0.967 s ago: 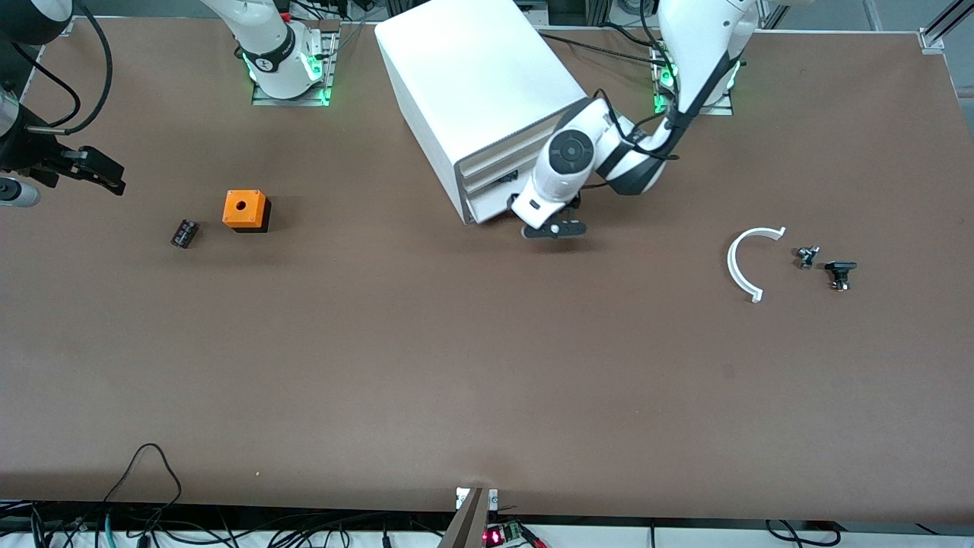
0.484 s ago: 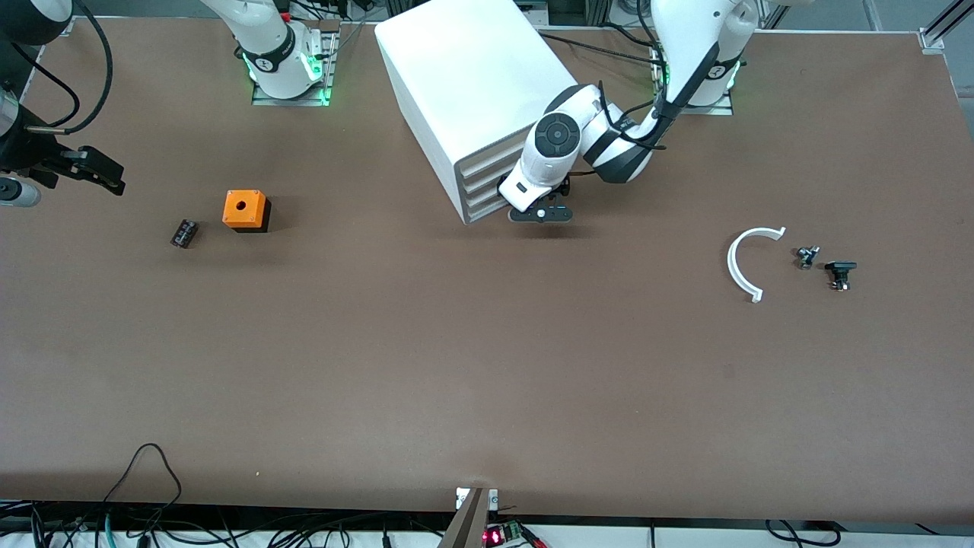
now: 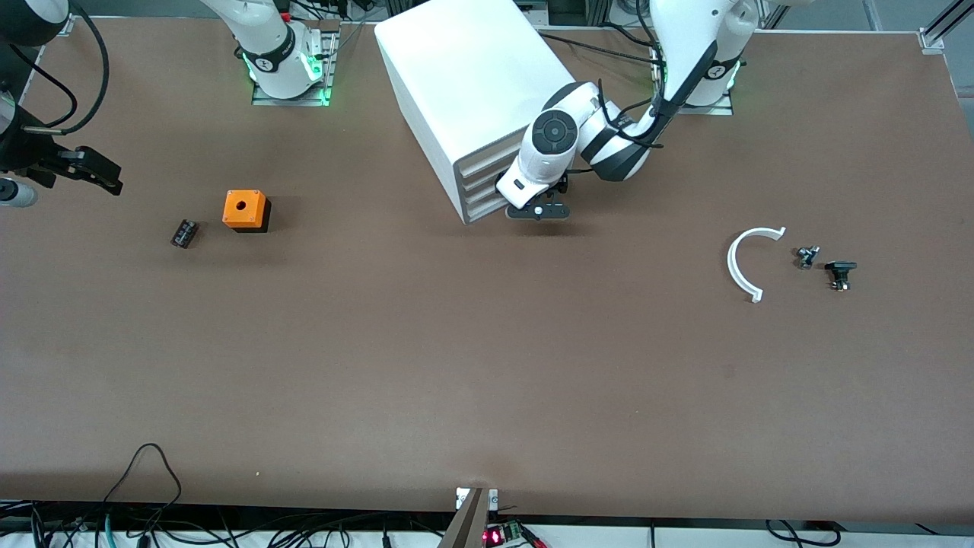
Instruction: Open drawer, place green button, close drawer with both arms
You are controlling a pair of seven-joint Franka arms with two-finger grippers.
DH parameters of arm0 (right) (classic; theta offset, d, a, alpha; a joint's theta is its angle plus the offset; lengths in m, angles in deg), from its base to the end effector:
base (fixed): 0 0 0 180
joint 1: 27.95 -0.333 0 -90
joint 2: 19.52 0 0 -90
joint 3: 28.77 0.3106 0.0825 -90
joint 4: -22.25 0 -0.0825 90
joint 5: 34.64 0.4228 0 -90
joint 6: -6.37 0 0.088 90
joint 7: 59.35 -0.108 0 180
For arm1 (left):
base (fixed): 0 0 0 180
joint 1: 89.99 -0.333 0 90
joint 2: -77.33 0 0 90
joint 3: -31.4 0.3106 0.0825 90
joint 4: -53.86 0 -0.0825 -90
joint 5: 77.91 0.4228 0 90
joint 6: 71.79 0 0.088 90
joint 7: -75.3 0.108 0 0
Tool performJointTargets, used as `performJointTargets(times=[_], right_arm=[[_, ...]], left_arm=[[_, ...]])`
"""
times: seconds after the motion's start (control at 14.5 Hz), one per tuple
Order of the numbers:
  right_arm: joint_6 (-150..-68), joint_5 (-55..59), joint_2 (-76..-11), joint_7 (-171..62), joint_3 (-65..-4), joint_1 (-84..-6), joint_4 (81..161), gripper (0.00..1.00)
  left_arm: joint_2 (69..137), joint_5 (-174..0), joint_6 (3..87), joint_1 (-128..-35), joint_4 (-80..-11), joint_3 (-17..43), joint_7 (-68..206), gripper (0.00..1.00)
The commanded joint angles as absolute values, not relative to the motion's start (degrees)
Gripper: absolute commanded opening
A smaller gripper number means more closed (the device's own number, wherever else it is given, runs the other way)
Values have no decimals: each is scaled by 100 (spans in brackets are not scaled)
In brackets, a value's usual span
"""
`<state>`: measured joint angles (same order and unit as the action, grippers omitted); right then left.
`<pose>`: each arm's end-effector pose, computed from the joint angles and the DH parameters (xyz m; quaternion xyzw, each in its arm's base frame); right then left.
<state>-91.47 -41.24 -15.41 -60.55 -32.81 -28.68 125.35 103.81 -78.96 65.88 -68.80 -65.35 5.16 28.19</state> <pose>0.5748 -0.0452 0.5549 0.9980 -0.0307 -0.0111 0.0542 0.4010 -0.4446 0.1803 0.9931 0.0205 -0.1097 0.0371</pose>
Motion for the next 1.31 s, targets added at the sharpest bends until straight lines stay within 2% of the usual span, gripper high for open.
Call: performJointTargets(times=[0.0, 0.41, 0.69, 0.83, 1.11, 1.24], right_arm=[[-9233, -3991, -1495, -5882, -3317, -2848, 12622, 100], [-9233, -3991, -1513, -5689, -3308, -2857, 12596, 100], [-9233, -3983, -1512, -5689, -3308, -2857, 12596, 100], [-9215, -3983, -1512, -5689, -3325, -2848, 12596, 100], [-9215, -3991, -1512, -5680, -3352, -2857, 12596, 100], [-9250, -3991, -1521, -5680, -3352, -2857, 12596, 100]], left_arm=[[10063, -7932, 6531, -6994, -6629, 467, 2819, 100], [9132, -7879, 6462, -8144, -6120, 986, 2819, 100], [8481, -7888, 6426, -8419, -6032, 1354, 2810, 100], [8208, -7879, 5762, -8437, -5682, 1793, 3010, 100], [8067, -7888, 3688, -8437, -4408, 2628, 5038, 100], [8005, -7888, 3159, -8437, -4099, 2962, 5655, 100]])
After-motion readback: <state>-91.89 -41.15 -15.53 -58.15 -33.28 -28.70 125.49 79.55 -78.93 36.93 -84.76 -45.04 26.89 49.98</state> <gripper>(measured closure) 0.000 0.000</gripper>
